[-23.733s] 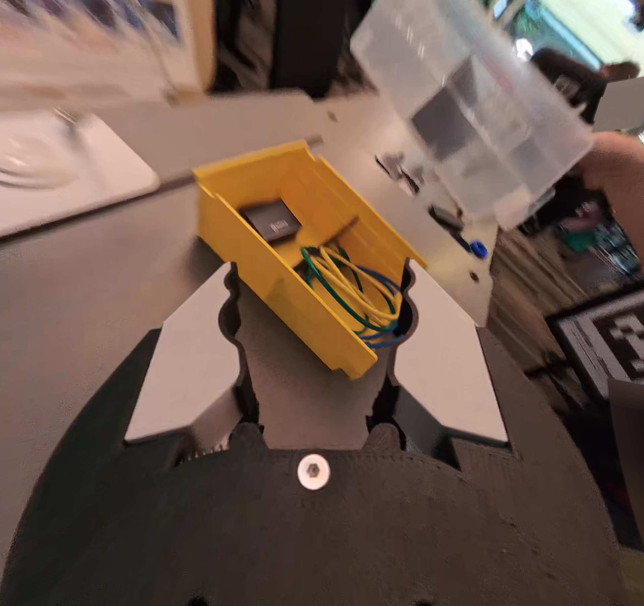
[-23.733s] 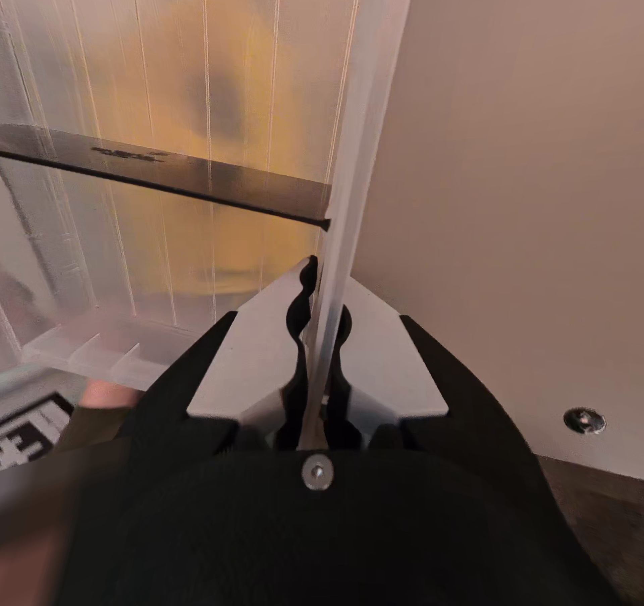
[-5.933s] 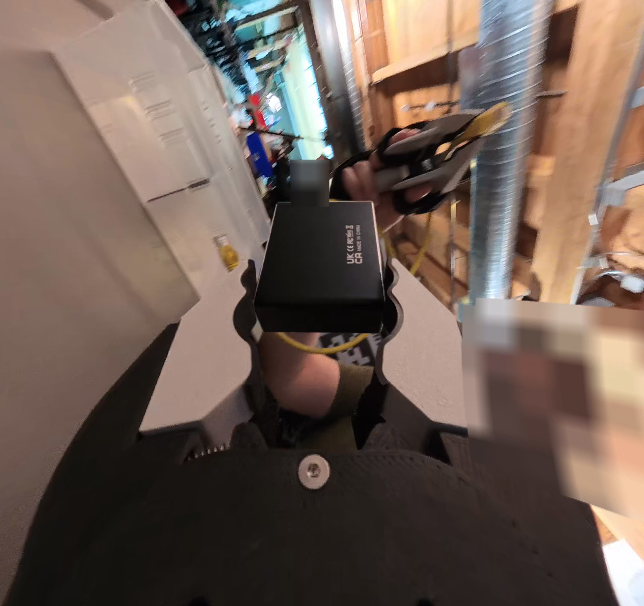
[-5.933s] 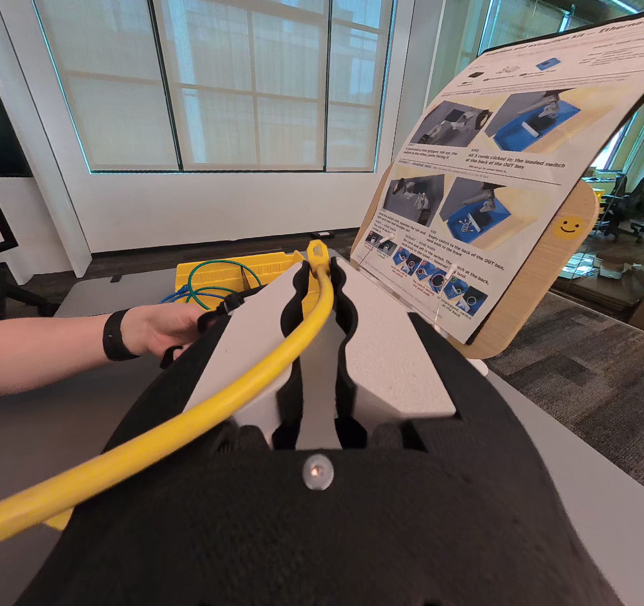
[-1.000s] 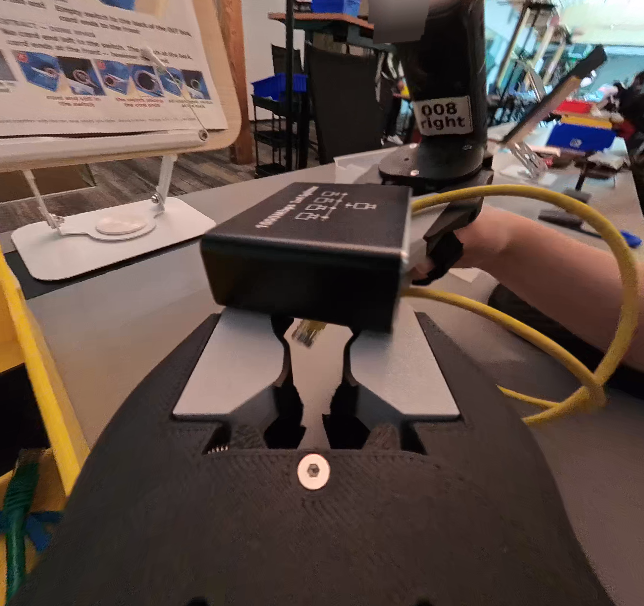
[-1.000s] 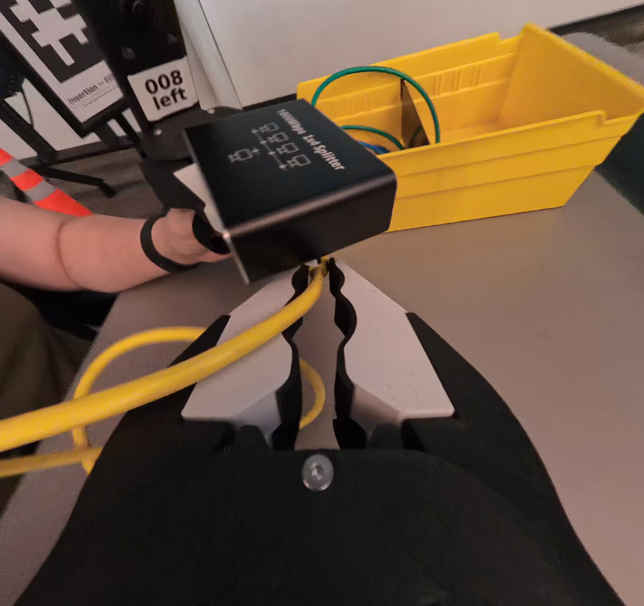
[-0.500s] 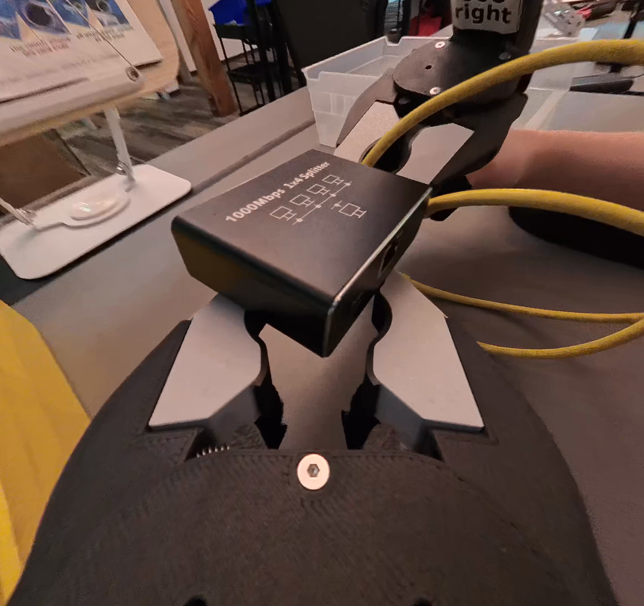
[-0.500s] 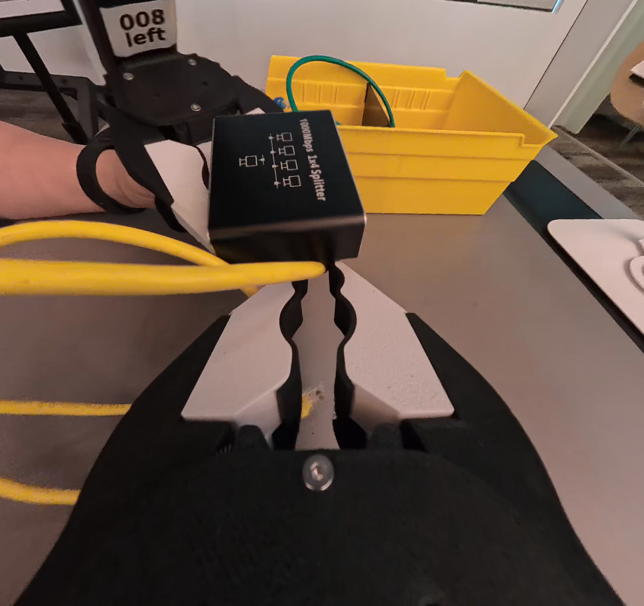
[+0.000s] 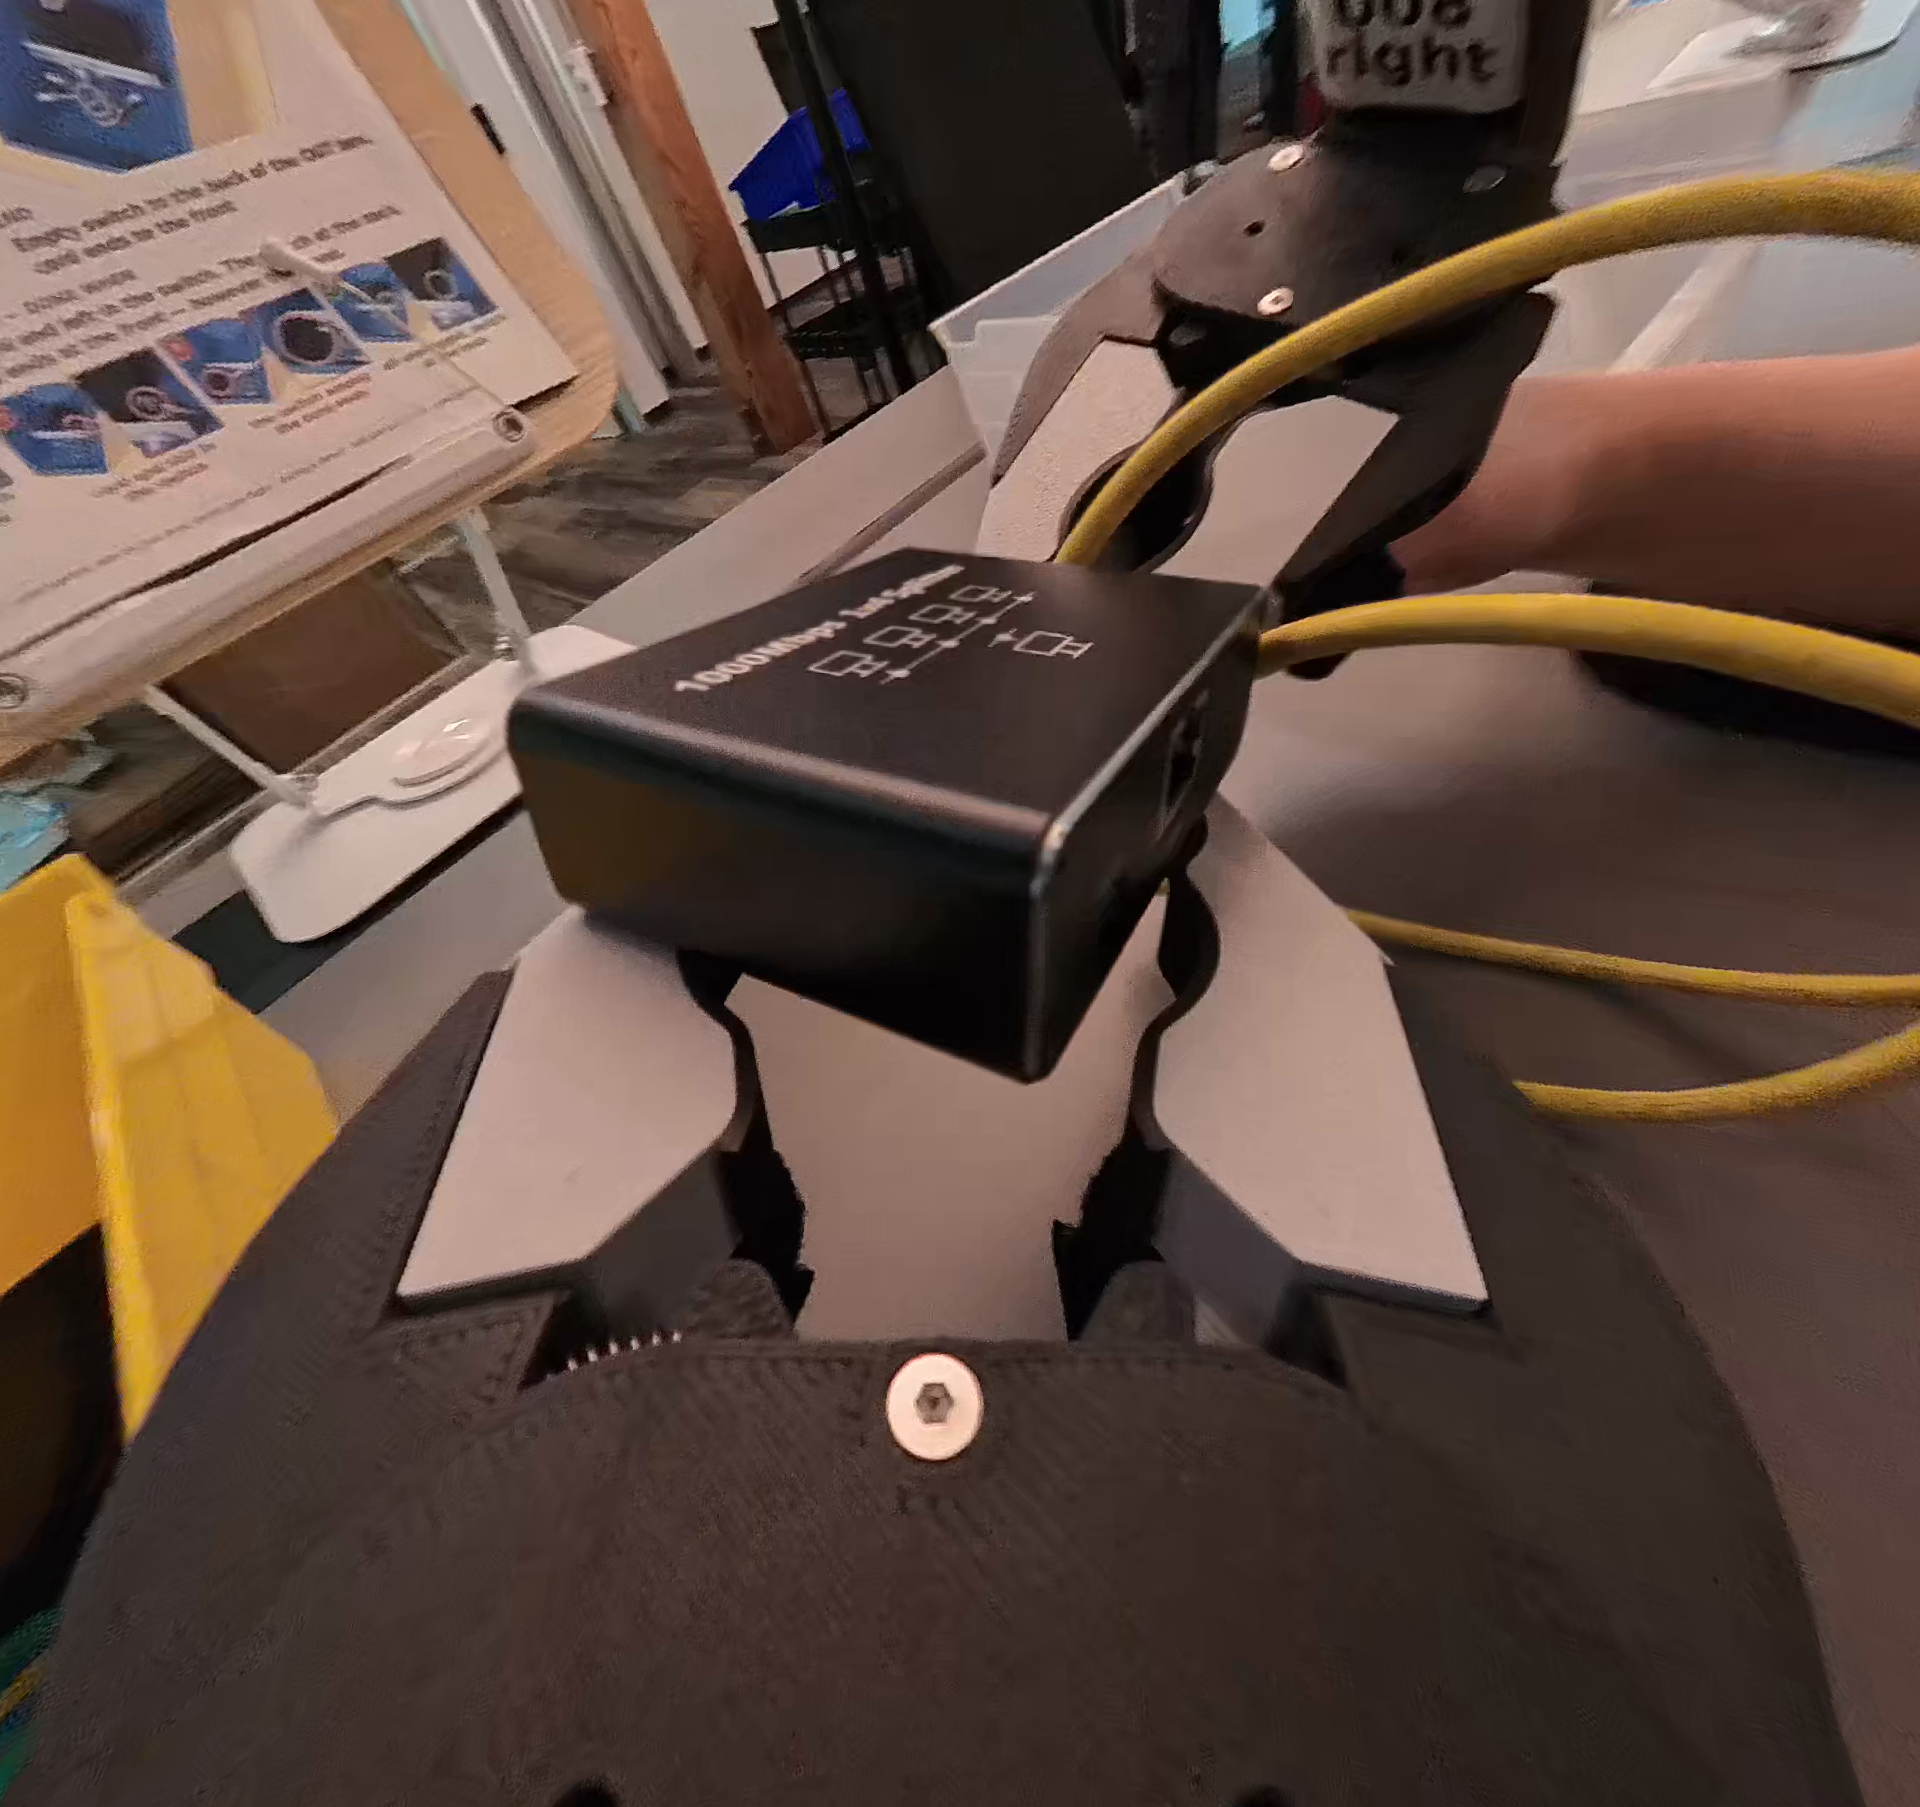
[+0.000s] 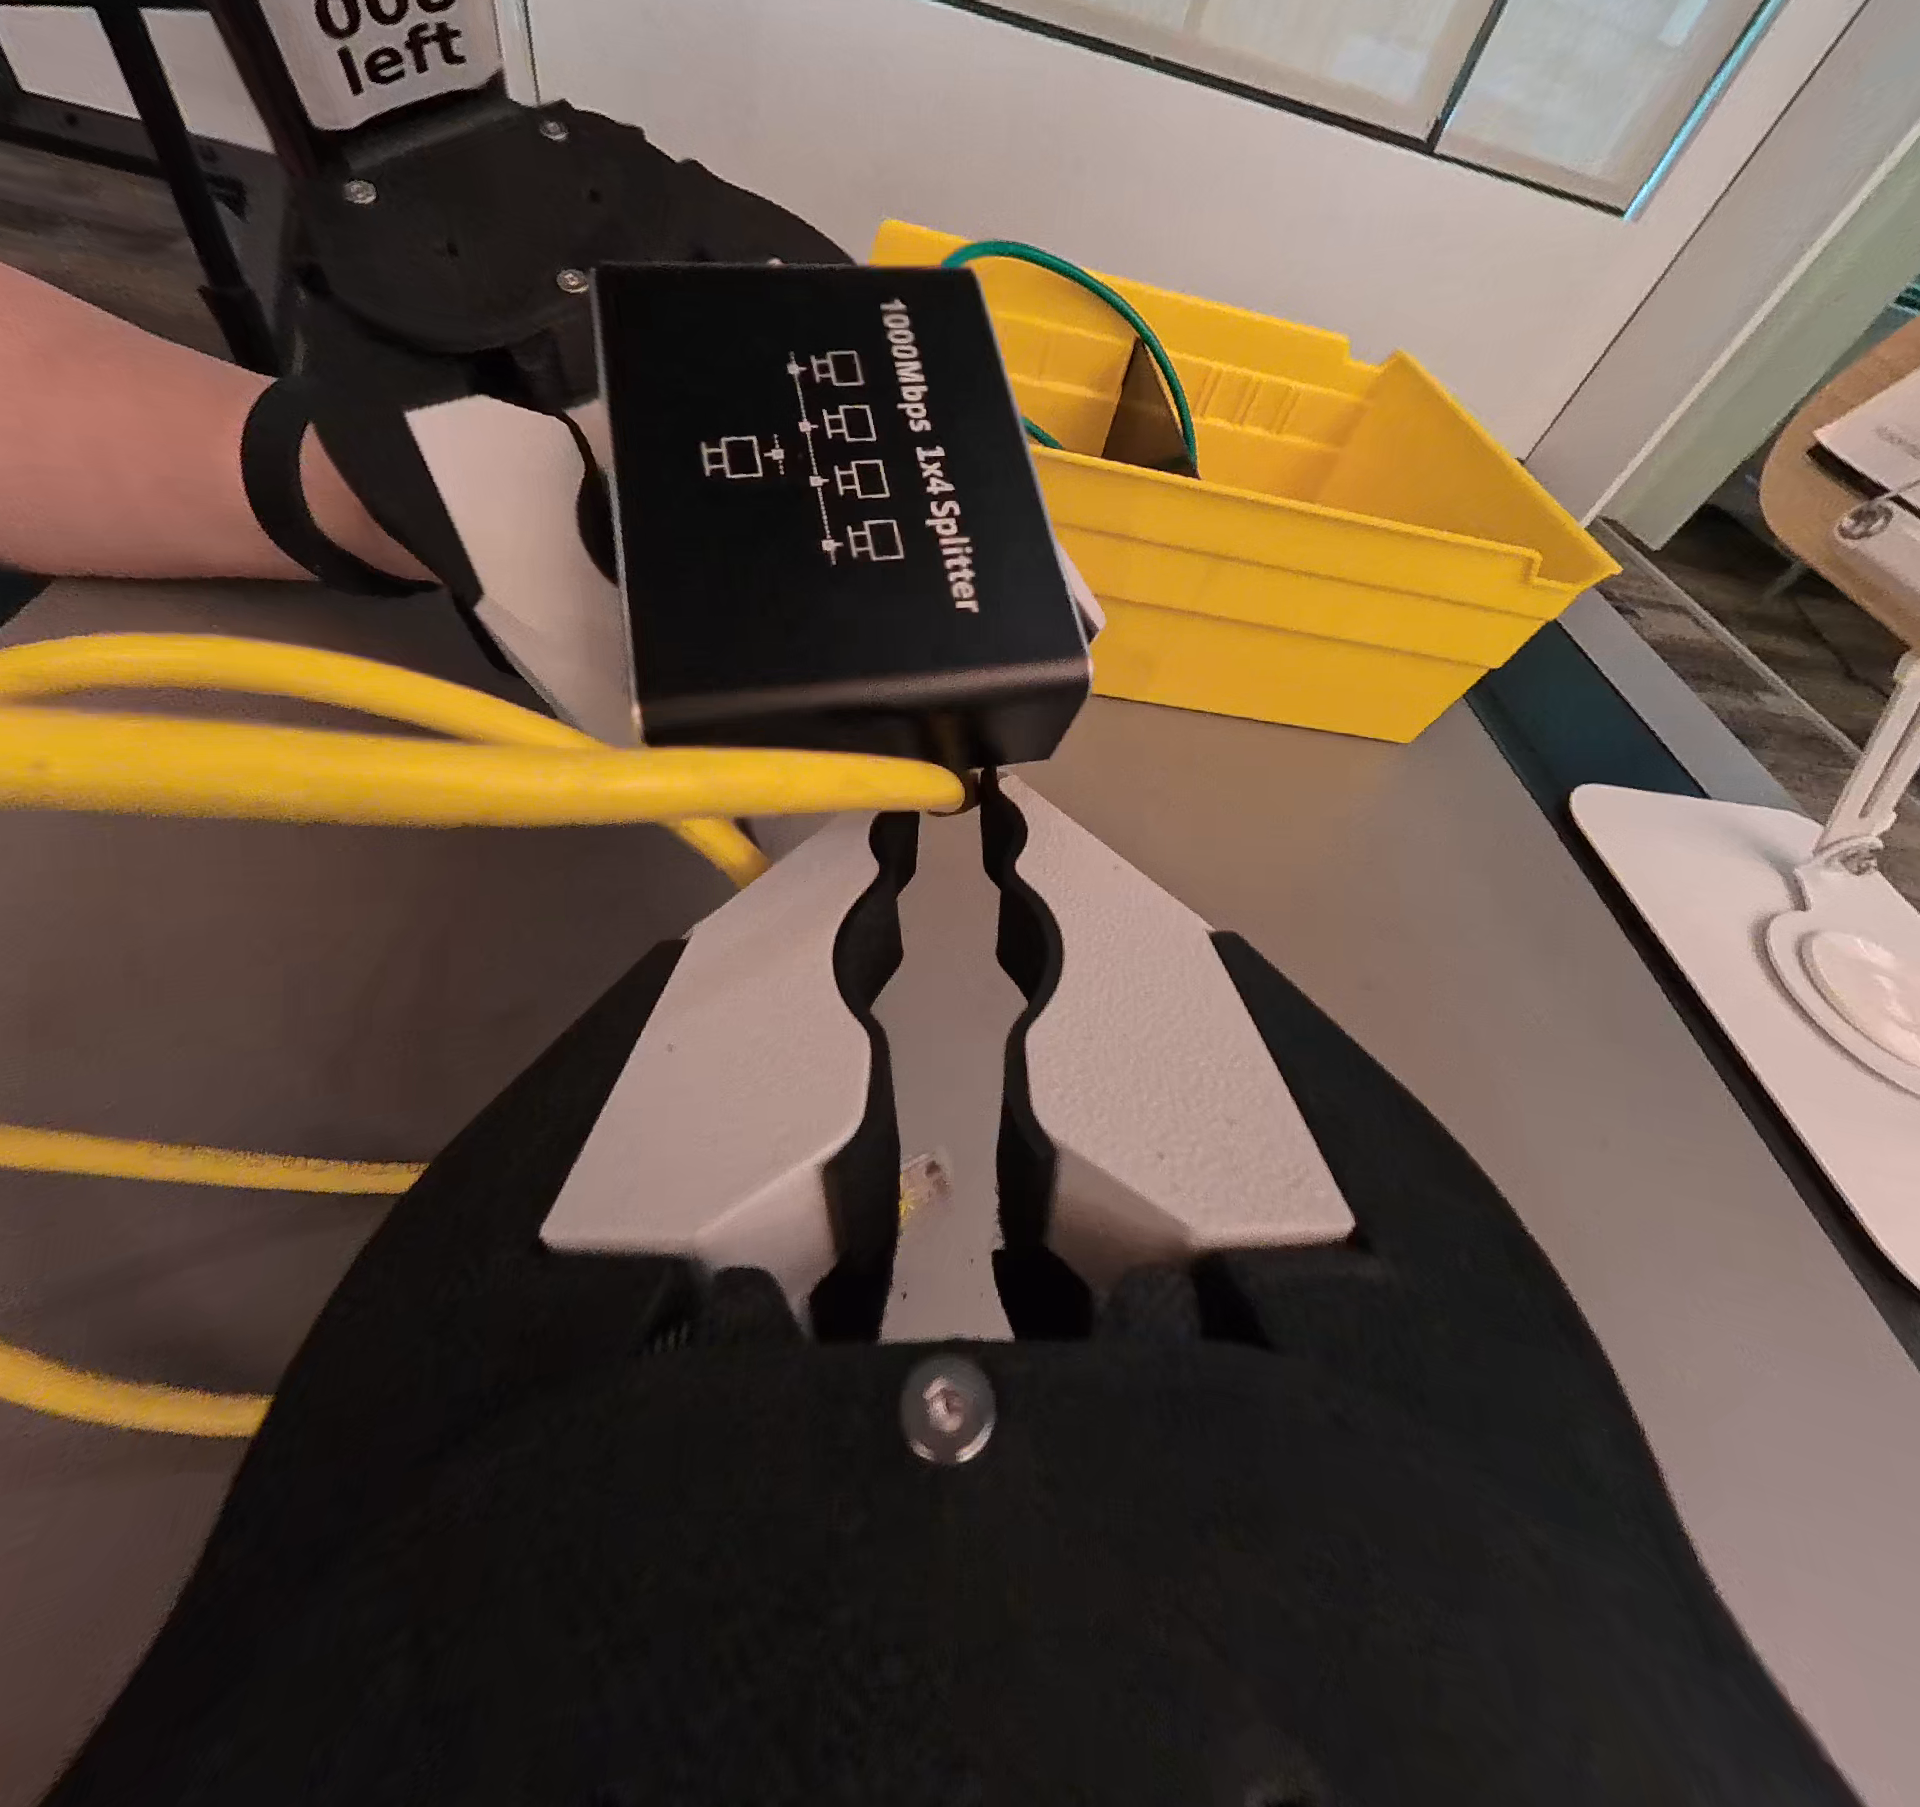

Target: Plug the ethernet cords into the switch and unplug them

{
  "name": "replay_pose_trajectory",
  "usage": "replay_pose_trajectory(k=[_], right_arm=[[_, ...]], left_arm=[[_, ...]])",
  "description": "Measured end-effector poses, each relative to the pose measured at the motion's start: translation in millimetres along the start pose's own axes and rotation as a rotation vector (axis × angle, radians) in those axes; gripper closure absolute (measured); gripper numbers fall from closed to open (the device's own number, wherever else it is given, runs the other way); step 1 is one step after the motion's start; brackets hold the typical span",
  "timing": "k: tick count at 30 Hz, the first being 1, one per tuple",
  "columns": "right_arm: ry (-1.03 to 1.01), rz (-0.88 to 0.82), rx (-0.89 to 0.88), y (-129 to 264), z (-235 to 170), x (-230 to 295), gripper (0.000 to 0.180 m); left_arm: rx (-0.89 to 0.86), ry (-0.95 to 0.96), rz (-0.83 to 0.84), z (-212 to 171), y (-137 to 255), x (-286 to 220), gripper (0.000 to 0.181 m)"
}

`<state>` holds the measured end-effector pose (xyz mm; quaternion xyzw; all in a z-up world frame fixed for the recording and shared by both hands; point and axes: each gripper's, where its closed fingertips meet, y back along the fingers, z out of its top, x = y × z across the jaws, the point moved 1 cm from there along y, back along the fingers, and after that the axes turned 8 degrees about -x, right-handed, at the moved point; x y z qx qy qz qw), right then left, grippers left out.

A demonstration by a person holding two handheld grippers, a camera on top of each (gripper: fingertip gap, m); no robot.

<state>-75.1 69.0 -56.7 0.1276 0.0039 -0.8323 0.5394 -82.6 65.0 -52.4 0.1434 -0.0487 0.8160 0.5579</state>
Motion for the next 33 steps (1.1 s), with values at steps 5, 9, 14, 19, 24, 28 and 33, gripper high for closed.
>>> replay_pose_trajectory(k=[5, 9, 14, 19, 24, 28, 33], right_arm=[[-0.008, 0.023, -0.029, 2, 5, 2, 0.169], [-0.020, 0.042, -0.027, 2, 6, 5, 0.169], [-0.020, 0.059, -0.005, -1, 6, 9, 0.169], [-0.032, 0.067, 0.015, -1, 4, 11, 0.169], [-0.066, 0.067, 0.010, -1, 7, 11, 0.169], [-0.080, 0.080, 0.018, -1, 6, 13, 0.169], [-0.096, 0.094, 0.021, -2, 5, 14, 0.169]], left_arm=[[-0.046, 0.077, -0.106, 8, -2, -19, 0.101], [-0.063, 0.149, -0.139, 10, -4, -24, 0.094], [-0.116, 0.216, -0.199, 17, -2, -31, 0.092], [-0.125, 0.206, -0.206, 17, -1, -33, 0.092], [-0.122, 0.209, -0.226, 16, -2, -36, 0.091], [-0.115, 0.208, -0.252, 16, -2, -42, 0.091], [-0.120, 0.205, -0.296, 18, -1, -49, 0.076]])
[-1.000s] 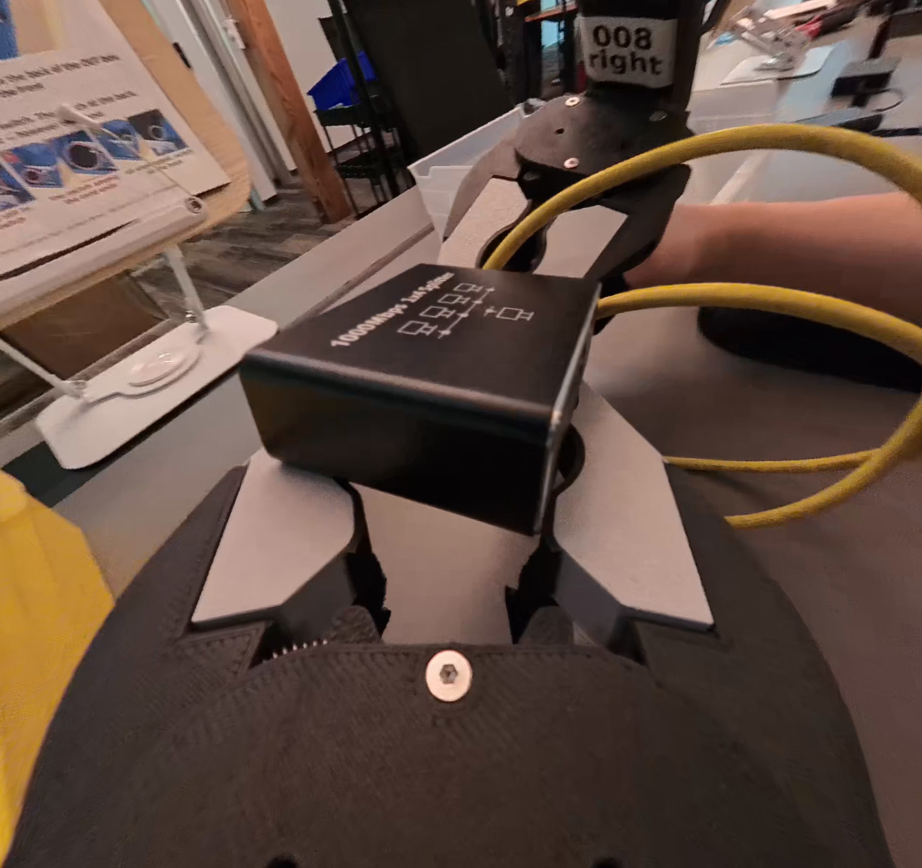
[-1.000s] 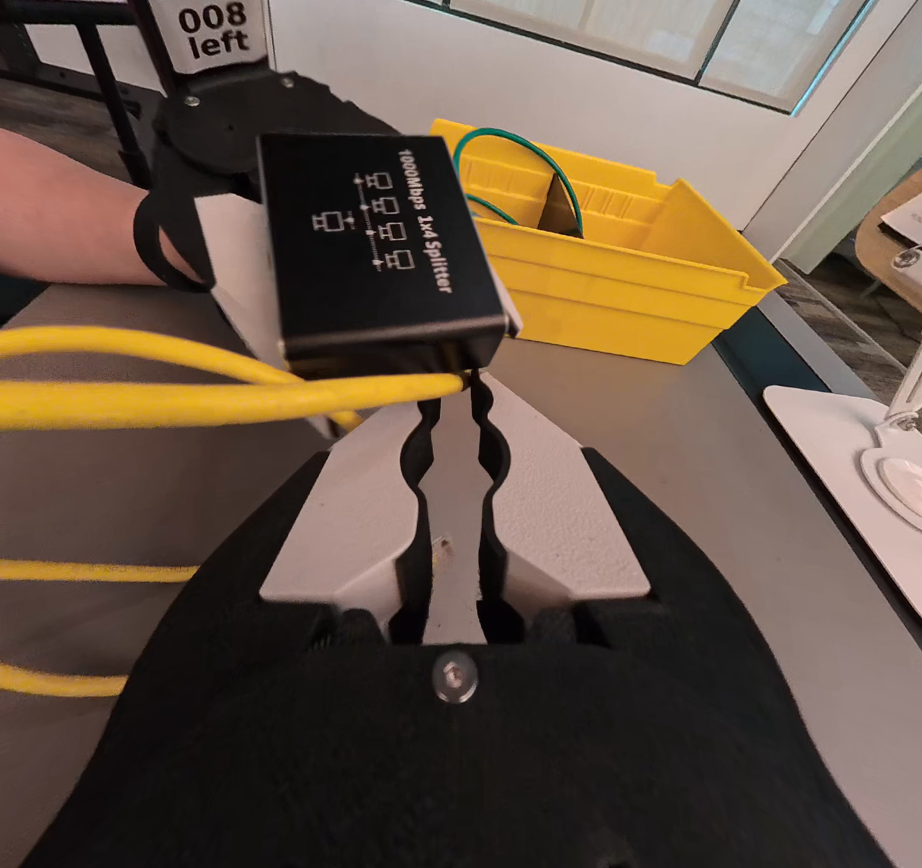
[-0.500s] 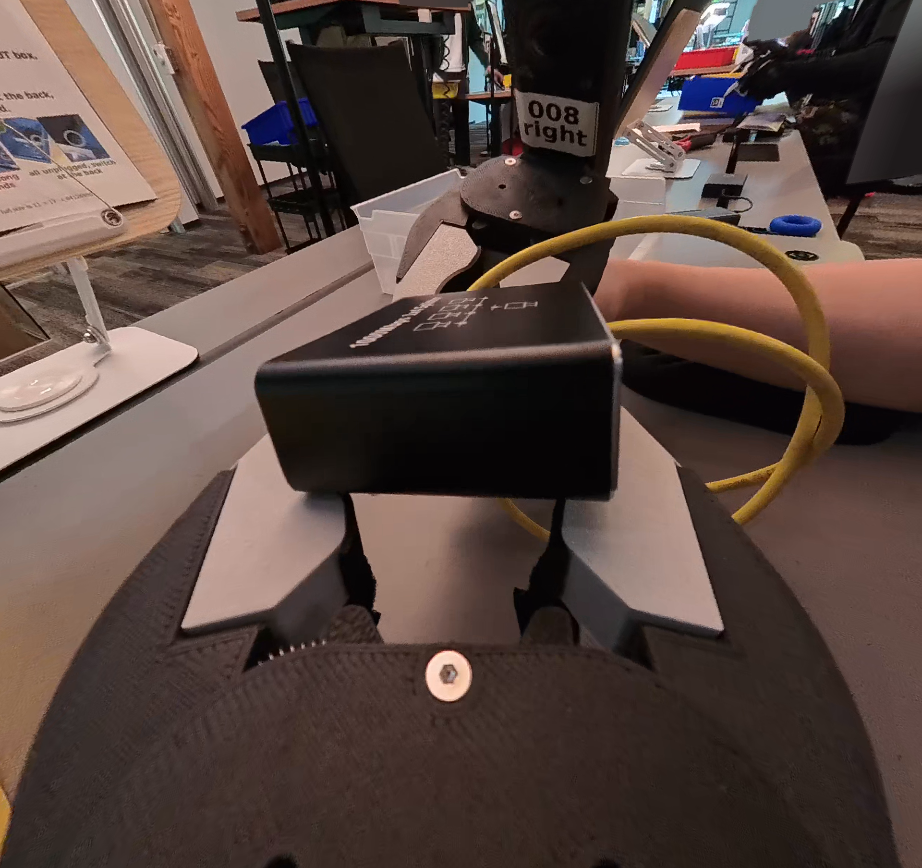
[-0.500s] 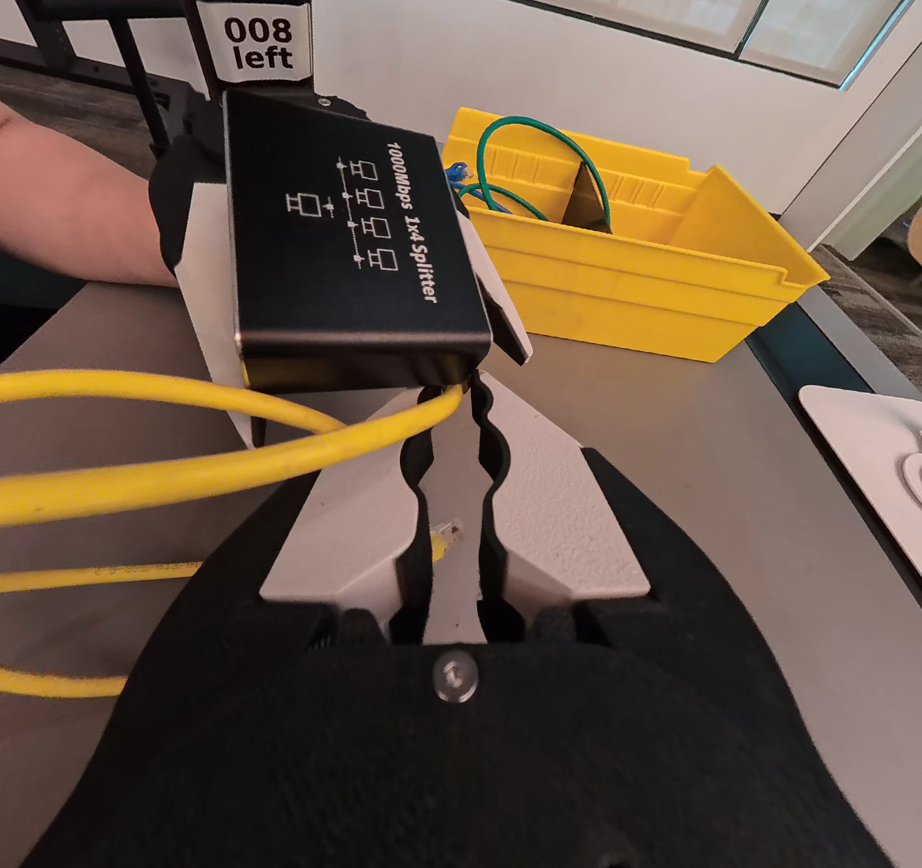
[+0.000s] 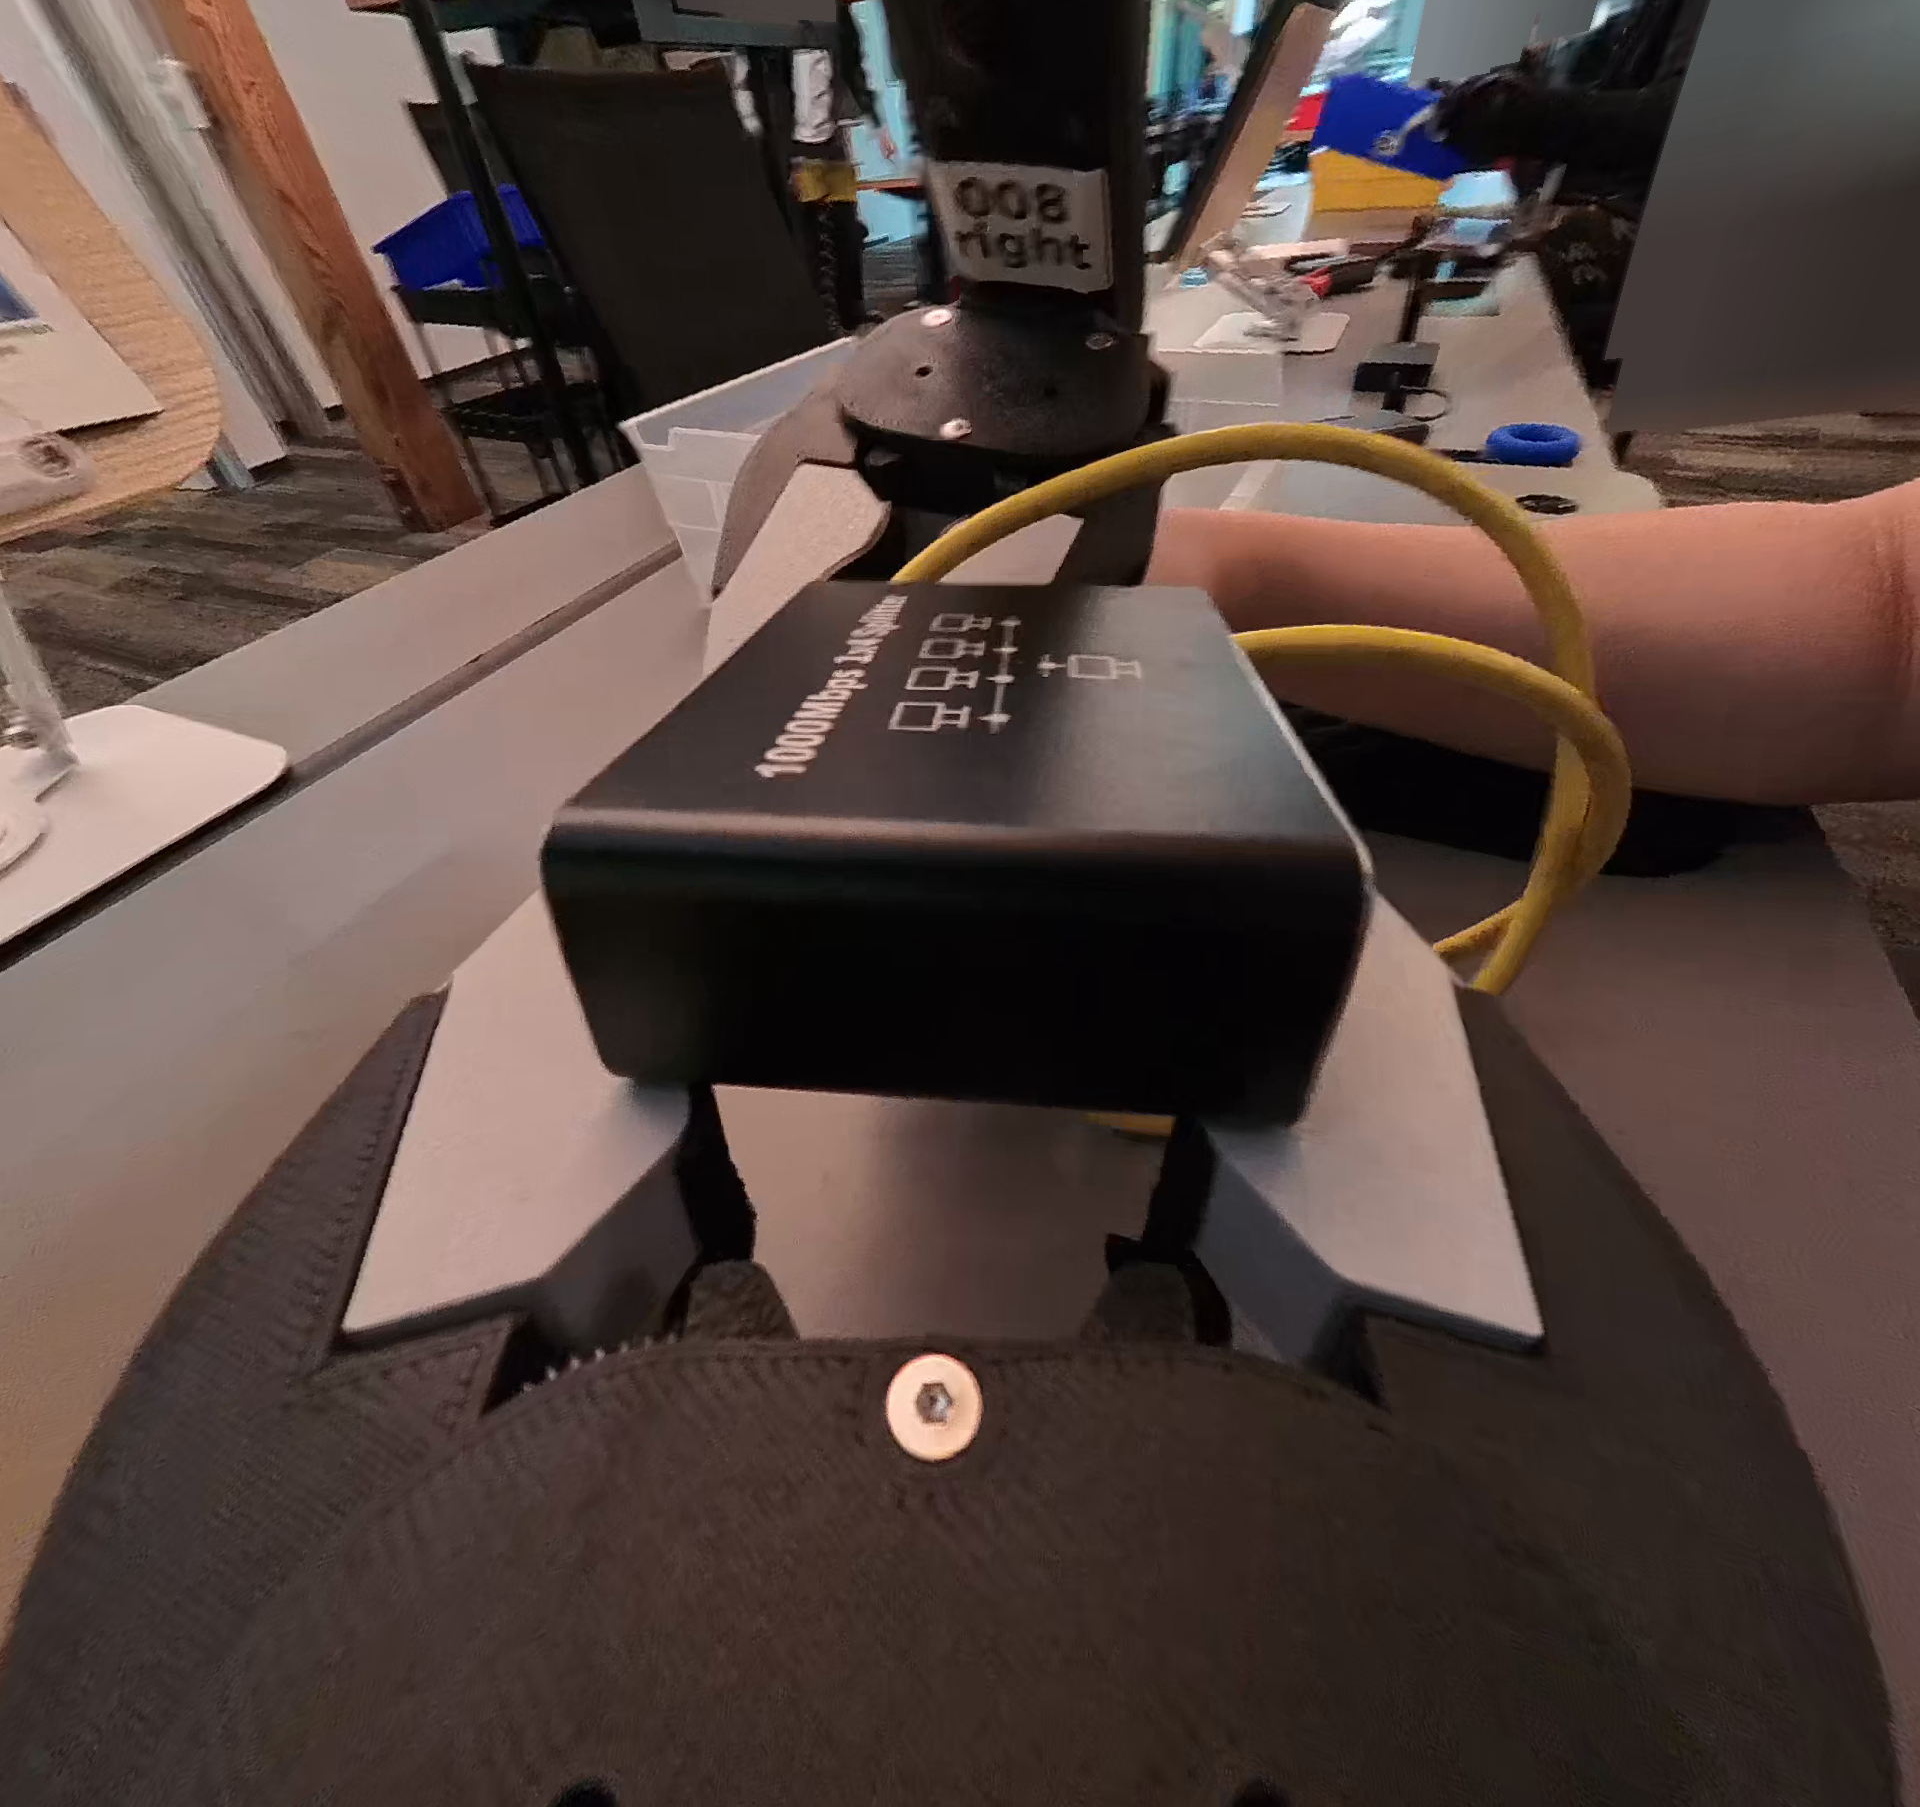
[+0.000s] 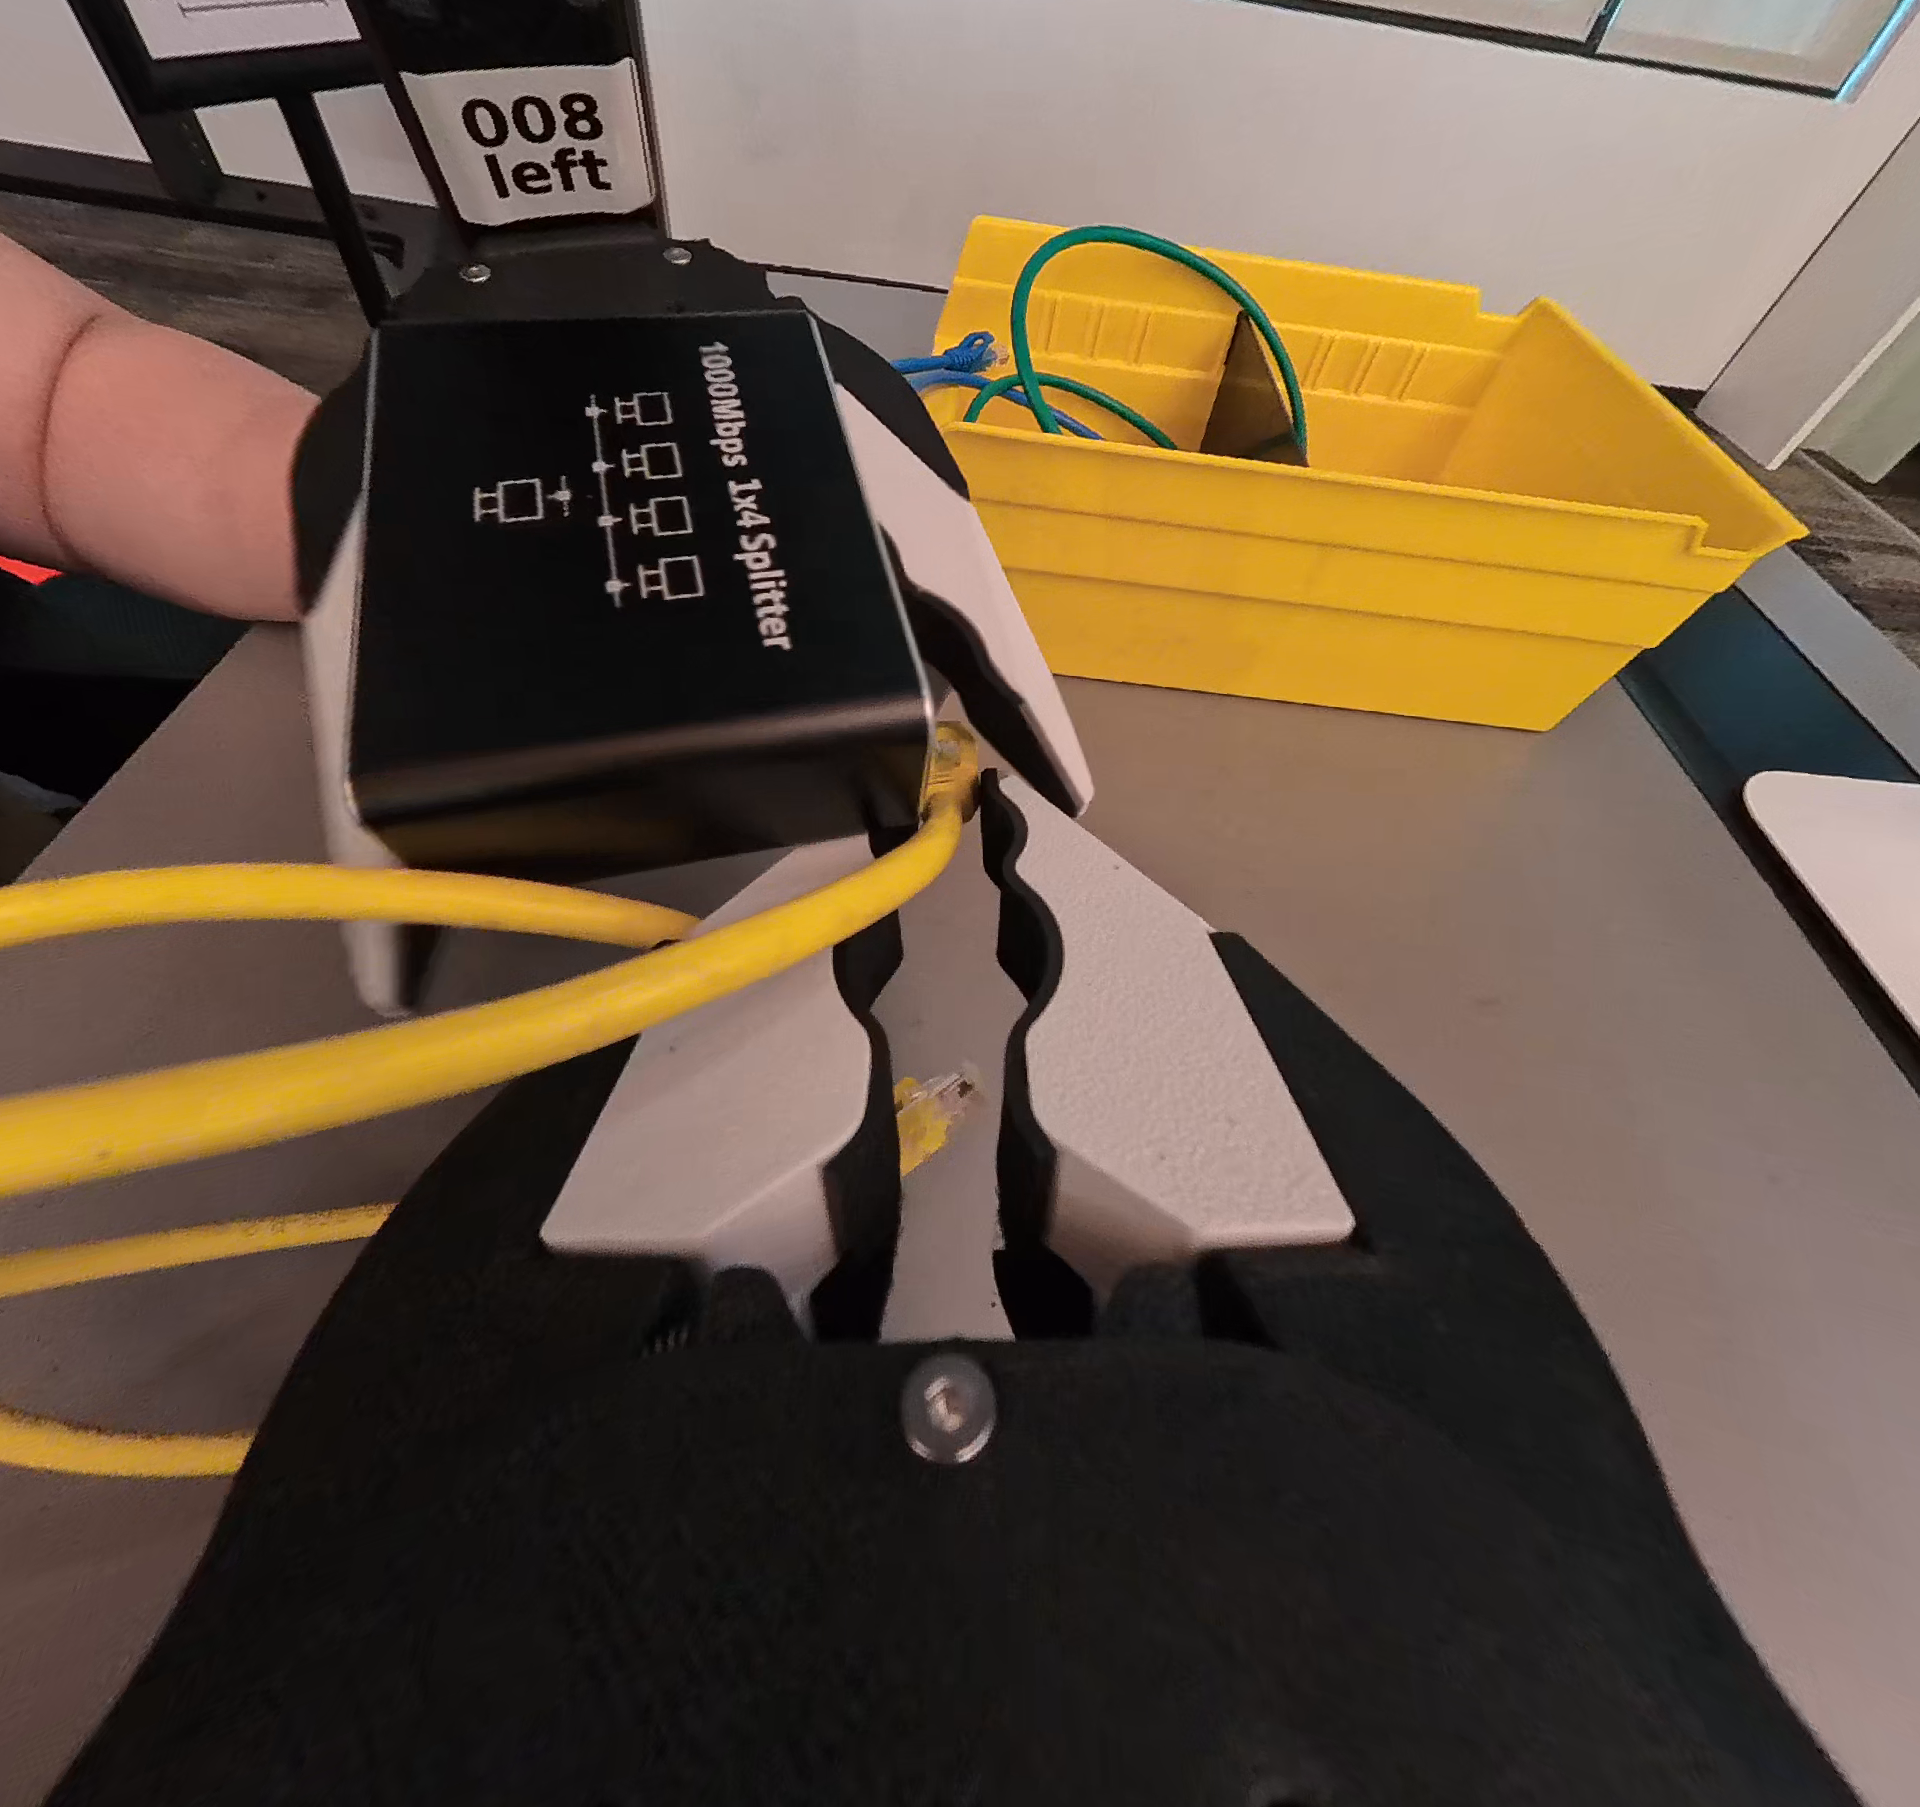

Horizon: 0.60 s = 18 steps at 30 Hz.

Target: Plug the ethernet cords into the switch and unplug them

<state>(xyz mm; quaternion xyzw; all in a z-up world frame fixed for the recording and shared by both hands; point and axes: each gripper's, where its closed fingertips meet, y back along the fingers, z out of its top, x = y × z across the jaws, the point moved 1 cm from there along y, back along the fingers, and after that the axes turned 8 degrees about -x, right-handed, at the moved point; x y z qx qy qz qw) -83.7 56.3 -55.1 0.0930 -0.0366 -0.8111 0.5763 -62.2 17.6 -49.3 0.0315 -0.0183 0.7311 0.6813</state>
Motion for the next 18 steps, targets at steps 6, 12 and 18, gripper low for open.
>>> replay_pose_trajectory(k=[6, 12, 18], right_arm=[[-0.023, 0.006, 0.008, -2, -3, 0, 0.169], [-0.018, -0.007, 0.030, -3, -8, -2, 0.169], [-0.042, -0.010, 0.014, -1, -4, -3, 0.169]], left_arm=[[-0.059, 0.004, -0.026, 10, 2, -4, 0.078], [-0.126, 0.046, -0.026, 22, 9, 0, 0.085], [-0.069, 0.078, -0.032, 14, 5, 0, 0.091]])
